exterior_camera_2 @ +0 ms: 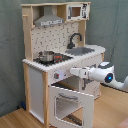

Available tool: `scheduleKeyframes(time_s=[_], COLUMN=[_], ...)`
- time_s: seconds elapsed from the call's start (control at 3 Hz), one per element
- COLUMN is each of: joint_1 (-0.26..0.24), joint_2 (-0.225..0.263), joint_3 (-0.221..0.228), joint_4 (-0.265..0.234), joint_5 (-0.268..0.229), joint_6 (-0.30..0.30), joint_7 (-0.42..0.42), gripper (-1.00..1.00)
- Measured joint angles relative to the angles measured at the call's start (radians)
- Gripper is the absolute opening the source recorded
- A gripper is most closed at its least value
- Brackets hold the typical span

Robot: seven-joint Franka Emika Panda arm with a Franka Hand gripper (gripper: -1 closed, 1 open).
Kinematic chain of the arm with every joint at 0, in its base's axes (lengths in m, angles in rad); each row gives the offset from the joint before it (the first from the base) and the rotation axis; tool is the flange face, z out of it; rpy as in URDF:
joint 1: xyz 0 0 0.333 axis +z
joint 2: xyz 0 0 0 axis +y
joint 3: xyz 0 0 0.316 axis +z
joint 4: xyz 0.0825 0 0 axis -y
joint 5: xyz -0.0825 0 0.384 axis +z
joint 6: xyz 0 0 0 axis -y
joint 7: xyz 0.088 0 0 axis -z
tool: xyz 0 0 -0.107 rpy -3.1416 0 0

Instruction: Play with the kitchen

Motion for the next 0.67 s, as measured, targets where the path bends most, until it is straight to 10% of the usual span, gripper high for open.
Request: scheduleKeyframes(time_s=[0.67], joint_1=[0.001], joint_2=[0.000], joint_3=[0.000], joint_4=[-0.001], joint_5=[0.001], joint_6=[0.001], joint_7=[0.239], gripper=[-1.00])
